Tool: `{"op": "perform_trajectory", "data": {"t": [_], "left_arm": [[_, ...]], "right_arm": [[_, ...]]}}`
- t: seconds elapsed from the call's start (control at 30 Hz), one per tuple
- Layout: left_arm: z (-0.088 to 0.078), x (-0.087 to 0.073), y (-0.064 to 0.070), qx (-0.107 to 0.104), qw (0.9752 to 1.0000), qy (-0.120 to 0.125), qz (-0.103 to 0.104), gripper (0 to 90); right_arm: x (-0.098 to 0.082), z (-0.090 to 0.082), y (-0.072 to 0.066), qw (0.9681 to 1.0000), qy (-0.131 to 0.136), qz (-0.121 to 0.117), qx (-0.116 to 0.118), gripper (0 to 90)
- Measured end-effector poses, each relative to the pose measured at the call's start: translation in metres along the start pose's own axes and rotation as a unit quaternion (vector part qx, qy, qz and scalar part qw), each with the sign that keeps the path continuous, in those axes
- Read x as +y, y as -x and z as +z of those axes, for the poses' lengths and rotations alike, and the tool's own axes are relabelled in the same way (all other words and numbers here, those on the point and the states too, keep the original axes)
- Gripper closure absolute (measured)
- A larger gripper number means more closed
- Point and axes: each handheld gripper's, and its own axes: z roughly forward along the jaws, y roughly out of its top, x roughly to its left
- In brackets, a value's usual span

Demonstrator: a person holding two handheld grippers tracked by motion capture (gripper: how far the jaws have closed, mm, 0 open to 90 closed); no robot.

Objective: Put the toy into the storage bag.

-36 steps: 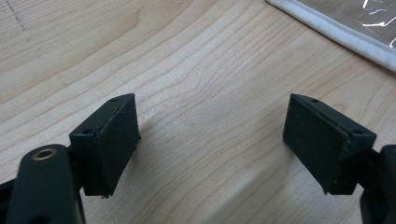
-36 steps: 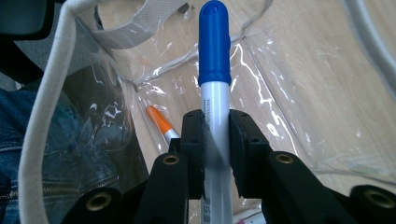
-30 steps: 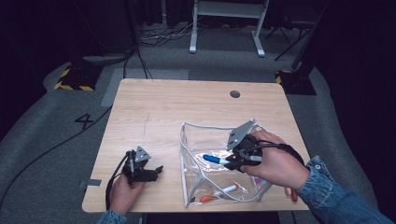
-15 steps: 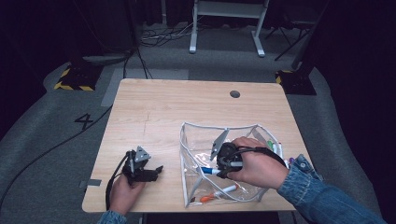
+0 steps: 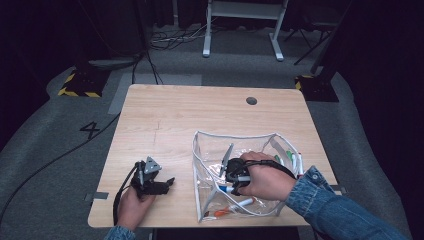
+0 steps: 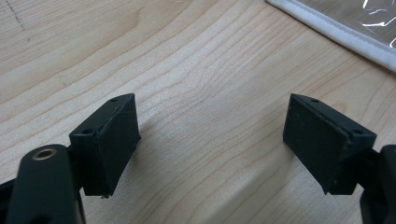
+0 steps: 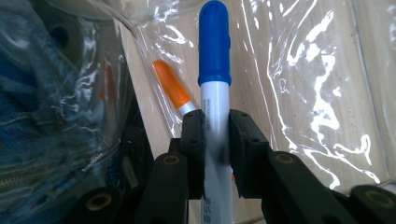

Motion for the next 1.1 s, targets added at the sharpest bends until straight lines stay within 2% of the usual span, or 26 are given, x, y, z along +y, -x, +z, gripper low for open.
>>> {"op": "perform_trajectory", "data": {"t": [0.33, 0.47, 0.5, 0.57, 0.63, 0.7, 0.73, 0.8, 0.87, 0.93, 1.1], "left_arm": [[0.0, 0.0, 0.0, 0.0, 1.0, 0.0, 0.0, 18.7], [0.0, 0.0, 0.0, -0.001, 1.0, 0.0, -0.002, 18.7], [0.0, 0.0, 0.0, 0.0, 1.0, 0.0, 0.0, 18.7], [0.0, 0.0, 0.0, -0.001, 1.0, 0.0, -0.002, 18.7], [0.0, 0.0, 0.0, -0.001, 1.0, 0.001, -0.003, 18.7], [0.0, 0.0, 0.0, -0.001, 1.0, 0.0, -0.002, 18.7], [0.0, 0.0, 0.0, -0.001, 1.0, 0.0, -0.002, 18.7], [0.0, 0.0, 0.0, 0.0, 1.0, 0.0, -0.001, 18.7], [0.0, 0.0, 0.0, -0.001, 1.0, 0.0, -0.002, 18.7], [0.0, 0.0, 0.0, 0.0, 1.0, 0.0, 0.0, 18.7], [0.0, 0.0, 0.0, -0.001, 1.0, -0.001, -0.001, 18.7]], "right_arm": [[-0.005, 0.02, 0.006, 0.9994, -0.032, 0.0, 0.013, 76.9], [-0.008, 0.028, 0.007, 0.9979, -0.056, -0.001, 0.032, 76.1], [-0.009, 0.029, 0.006, 0.9978, -0.056, 0.001, 0.036, 72.3], [-0.01, 0.028, 0.006, 0.9987, -0.032, 0.008, 0.04, 64.4], [-0.01, 0.023, 0.007, 0.9996, -0.007, 0.001, 0.026, 56.5], [-0.01, 0.014, 0.009, 0.9996, 0.024, 0.008, 0.015, 53.0], [-0.011, 0.011, 0.009, 0.9993, 0.031, 0.014, 0.013, 51.7], [-0.012, 0.0, 0.011, 0.9981, 0.058, 0.024, 0.001, 49.0], [-0.015, -0.01, 0.011, 0.9956, 0.087, 0.036, -0.002, 48.7], [-0.018, -0.019, 0.011, 0.9925, 0.116, 0.036, -0.015, 48.3], [-0.028, -0.048, 0.01, 0.9817, 0.179, 0.051, -0.04, 48.9]]}}
